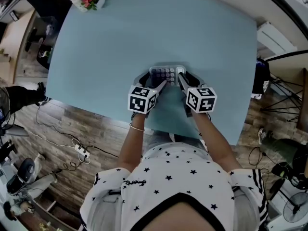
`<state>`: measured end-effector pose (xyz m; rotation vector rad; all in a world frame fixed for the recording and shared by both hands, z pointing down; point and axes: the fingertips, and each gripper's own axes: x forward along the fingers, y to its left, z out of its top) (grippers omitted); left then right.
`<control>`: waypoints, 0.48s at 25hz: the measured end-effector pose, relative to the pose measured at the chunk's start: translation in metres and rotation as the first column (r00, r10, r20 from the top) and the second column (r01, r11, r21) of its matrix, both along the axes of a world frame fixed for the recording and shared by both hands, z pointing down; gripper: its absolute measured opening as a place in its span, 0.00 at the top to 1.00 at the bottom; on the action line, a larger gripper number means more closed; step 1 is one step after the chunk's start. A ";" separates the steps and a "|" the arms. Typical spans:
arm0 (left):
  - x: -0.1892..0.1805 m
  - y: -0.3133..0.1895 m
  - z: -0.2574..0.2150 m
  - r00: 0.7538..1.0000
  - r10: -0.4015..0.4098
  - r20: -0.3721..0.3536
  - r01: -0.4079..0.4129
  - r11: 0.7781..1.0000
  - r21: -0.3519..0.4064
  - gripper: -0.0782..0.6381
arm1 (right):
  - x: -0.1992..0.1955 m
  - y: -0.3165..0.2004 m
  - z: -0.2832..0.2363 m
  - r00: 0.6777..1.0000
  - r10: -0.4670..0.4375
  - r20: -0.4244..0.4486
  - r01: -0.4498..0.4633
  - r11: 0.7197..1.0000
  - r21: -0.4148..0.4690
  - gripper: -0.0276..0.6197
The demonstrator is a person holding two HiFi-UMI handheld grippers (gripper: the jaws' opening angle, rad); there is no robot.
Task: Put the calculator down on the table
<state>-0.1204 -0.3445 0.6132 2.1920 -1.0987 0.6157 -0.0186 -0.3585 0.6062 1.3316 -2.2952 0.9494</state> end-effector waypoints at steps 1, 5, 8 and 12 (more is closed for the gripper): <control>0.000 0.000 0.000 1.000 -0.002 0.001 0.002 1.000 0.003 0.43 | 0.000 0.000 0.001 1.000 -0.002 -0.003 0.002 1.000 -0.001 0.78; -0.002 -0.002 0.001 1.000 -0.016 0.005 0.016 1.000 0.004 0.43 | -0.001 -0.003 0.002 0.999 -0.023 -0.033 0.024 1.000 0.008 0.77; -0.003 -0.004 0.001 0.999 -0.033 0.005 0.033 0.999 0.003 0.43 | -0.002 -0.005 0.003 0.997 -0.037 -0.064 0.038 0.999 0.013 0.76; -0.003 -0.004 0.001 0.999 -0.038 0.005 0.038 0.999 0.006 0.43 | -0.001 -0.006 0.007 0.994 -0.051 -0.102 0.052 0.999 0.011 0.75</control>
